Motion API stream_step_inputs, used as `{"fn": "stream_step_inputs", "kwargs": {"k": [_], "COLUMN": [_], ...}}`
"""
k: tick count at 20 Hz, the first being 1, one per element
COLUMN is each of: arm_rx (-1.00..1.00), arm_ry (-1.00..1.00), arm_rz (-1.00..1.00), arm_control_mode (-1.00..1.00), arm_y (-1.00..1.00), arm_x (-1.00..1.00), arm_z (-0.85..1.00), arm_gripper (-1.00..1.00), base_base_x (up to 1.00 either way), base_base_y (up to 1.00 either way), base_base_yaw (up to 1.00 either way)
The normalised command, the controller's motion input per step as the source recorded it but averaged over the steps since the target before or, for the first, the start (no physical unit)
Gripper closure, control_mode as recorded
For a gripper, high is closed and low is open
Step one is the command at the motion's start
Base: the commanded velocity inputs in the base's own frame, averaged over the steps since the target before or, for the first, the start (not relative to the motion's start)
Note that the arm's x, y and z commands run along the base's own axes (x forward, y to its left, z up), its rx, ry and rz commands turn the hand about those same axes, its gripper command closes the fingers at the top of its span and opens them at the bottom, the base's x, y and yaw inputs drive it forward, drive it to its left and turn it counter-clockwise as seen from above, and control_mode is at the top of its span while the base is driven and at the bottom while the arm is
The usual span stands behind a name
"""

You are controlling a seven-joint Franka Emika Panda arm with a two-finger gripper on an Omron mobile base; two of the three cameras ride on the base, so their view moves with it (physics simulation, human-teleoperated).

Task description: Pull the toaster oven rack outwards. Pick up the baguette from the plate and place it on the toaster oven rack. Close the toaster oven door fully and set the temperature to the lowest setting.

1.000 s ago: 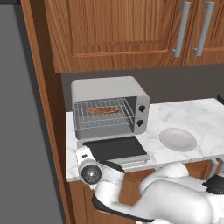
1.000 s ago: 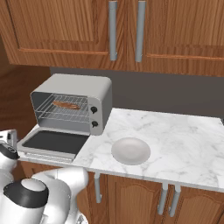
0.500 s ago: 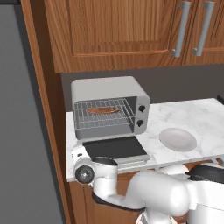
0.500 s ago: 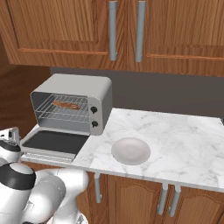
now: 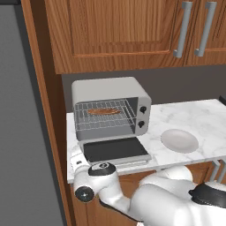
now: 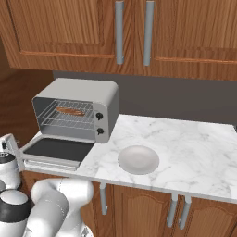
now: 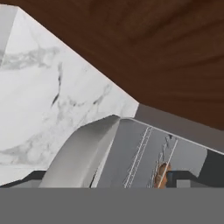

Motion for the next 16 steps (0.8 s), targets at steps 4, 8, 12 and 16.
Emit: {"fn": "stream_step_inputs", "kwargs": {"k": [4,8,12,16], "arm_rx": [0.00,0.00,0.00,0.00], "arm_ry": [-0.26,-0.22,-0.20,-0.15], "arm_rz": [0.00,0.00,0.00,0.00], "arm_control_mode": [-1.00,-1.00,-1.00,-1.00], "arm_y": [0.00,0.00,0.00,0.00], "arm_x": [0.11,0.26,0.41,0.53], "arm_z": [0.65,0.64,0.58,0.49], "arm_gripper": [-1.00,-1.00,-1.00,-1.00], "base_base_x": [0.00,0.00,0.00,0.00], "base_base_y": [0.00,0.00,0.00,0.00], "base_base_yaw": [0.00,0.00,0.00,0.00]}}
